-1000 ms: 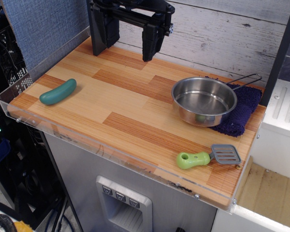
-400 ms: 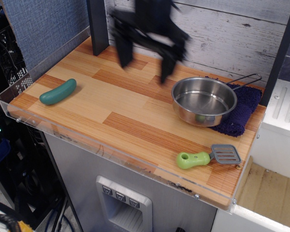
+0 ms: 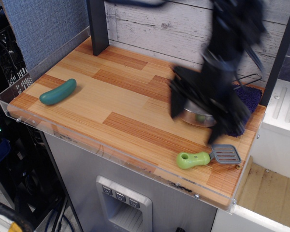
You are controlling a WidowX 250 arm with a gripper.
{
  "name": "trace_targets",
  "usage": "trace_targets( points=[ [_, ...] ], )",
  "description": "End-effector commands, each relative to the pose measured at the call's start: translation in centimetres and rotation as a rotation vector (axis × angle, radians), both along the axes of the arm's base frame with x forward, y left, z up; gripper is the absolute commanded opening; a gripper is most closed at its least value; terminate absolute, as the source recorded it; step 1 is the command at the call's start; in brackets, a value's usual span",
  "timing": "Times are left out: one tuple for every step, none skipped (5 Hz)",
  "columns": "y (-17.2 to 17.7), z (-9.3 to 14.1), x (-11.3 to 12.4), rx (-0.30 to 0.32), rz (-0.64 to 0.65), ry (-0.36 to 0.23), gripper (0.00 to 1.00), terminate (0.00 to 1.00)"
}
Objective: Place the spoon near the cucumber.
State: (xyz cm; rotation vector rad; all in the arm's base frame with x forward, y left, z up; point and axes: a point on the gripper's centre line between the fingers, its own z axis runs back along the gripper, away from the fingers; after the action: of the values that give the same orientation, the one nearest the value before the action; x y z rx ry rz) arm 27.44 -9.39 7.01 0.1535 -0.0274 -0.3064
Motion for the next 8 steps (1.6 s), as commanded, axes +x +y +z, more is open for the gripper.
trace_targets(
  points=[
    [-0.8, -5.0, -1.2, -0.012, -0.029, 0.077, 1.00, 0.00],
    [0.2, -5.9, -1.4, -0.007, -0.011, 0.105, 1.00, 0.00],
    [1.2, -6.4, -1.5, -0.001, 0.007, 0.112, 1.00, 0.00],
    [1.5, -7.0, -1.4, 0.007, 0.014, 0.134, 1.00, 0.00],
    [1.4, -7.5, -1.4, 0.004, 0.020, 0.132, 0.00, 0.00],
    [1.2, -7.4, -1.5, 0.014, 0.017, 0.132, 0.00, 0.00],
    [0.9, -6.8, -1.5, -0.002, 0.001, 0.089, 0.00, 0.00],
    [0.4, -3.9, -1.2, -0.055, -0.017, -0.035, 0.00, 0.00]
  ],
)
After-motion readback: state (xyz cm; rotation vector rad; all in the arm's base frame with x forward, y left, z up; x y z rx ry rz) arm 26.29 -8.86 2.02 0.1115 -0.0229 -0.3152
